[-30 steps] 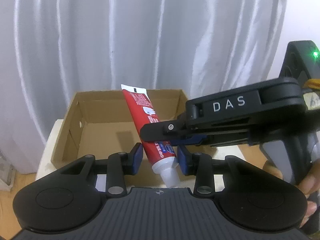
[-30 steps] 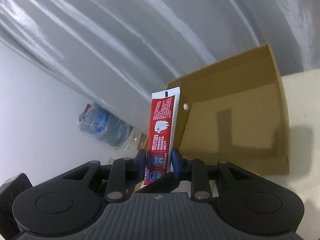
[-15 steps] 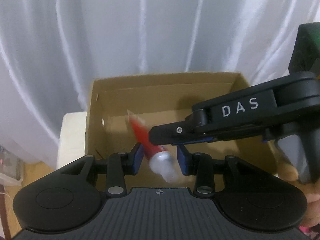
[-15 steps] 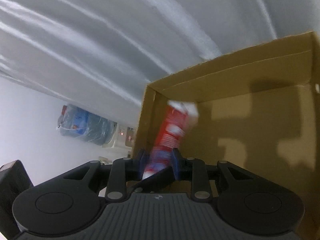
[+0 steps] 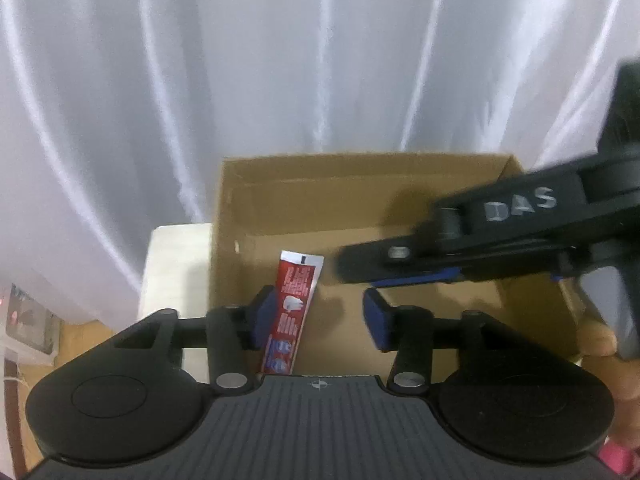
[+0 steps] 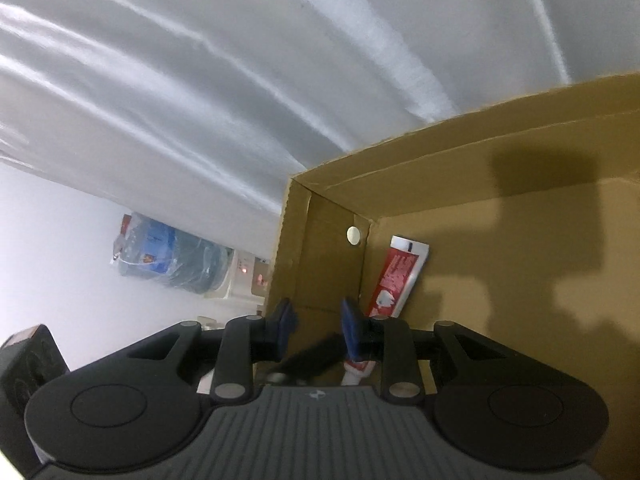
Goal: Organize objects
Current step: 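Open the right gripper to drop the toothpaste tube into the box, then move the right gripper back toward the white small box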
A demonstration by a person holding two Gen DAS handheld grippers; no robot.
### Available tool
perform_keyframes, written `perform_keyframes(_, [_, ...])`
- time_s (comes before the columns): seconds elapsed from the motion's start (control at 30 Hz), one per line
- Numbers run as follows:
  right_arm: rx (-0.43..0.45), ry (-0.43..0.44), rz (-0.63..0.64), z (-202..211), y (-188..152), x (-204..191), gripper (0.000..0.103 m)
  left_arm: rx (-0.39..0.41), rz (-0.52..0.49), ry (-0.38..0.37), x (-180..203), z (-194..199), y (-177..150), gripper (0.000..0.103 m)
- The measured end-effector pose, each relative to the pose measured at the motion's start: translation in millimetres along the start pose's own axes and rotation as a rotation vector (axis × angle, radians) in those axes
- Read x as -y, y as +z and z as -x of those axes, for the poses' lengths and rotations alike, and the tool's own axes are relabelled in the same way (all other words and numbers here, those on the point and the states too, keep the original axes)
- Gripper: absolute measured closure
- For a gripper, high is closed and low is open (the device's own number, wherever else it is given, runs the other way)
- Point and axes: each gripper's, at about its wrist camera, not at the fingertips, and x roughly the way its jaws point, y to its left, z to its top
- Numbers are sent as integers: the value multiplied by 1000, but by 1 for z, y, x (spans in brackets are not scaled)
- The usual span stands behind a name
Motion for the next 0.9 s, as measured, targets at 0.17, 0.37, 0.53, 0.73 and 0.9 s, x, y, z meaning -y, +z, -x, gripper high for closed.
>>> perform_keyframes(0.17, [36, 20, 34, 43, -16, -2, 72, 81, 46, -1, 0, 43, -17, 32])
perform_keyframes(0.37, [88, 22, 121, 92, -48, -11, 61, 199, 137, -7, 6, 93, -50, 4])
perform_keyframes(0.53, [151, -40, 286, 124, -85, -23, 33, 262, 220, -6, 13, 118, -97, 2])
perform_keyframes(0.73, [143, -114, 381, 131, -118, -26, 4, 308, 297, 41, 25, 136, -151, 1])
perform_keyframes(0.9, [103, -218, 507, 127, -141, -40, 0, 286, 366, 19, 26, 135, -176, 1])
